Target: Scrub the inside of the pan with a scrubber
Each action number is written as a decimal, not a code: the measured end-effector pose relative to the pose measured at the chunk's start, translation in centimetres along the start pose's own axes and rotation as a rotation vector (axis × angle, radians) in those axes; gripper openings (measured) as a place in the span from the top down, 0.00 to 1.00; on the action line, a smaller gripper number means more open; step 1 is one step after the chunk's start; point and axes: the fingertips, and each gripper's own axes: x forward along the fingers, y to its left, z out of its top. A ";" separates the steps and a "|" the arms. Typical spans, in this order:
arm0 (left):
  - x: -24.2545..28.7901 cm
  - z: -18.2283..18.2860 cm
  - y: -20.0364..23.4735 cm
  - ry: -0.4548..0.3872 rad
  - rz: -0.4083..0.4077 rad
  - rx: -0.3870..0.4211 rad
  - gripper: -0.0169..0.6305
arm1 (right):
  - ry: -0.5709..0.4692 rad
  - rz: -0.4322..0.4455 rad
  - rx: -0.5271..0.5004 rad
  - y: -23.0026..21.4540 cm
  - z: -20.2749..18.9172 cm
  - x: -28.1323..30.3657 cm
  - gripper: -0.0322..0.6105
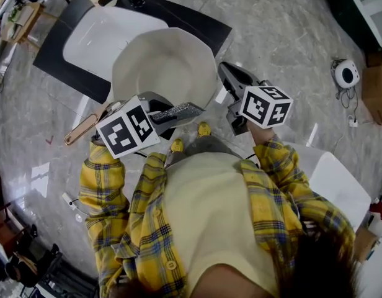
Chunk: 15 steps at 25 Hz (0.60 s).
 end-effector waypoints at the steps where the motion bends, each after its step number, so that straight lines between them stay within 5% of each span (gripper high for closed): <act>1: -0.2 -0.2 0.0 0.010 0.003 0.005 0.84 | 0.003 0.004 -0.003 0.1 0.0 0.2 0.92; 8: -1.3 -2.1 1.0 0.125 0.104 0.044 0.84 | 0.015 0.033 -0.031 0.6 0.3 1.1 0.92; 15: -3.5 -0.6 7.1 0.100 0.424 0.118 0.84 | 0.034 0.052 -0.078 1.1 0.4 1.7 0.92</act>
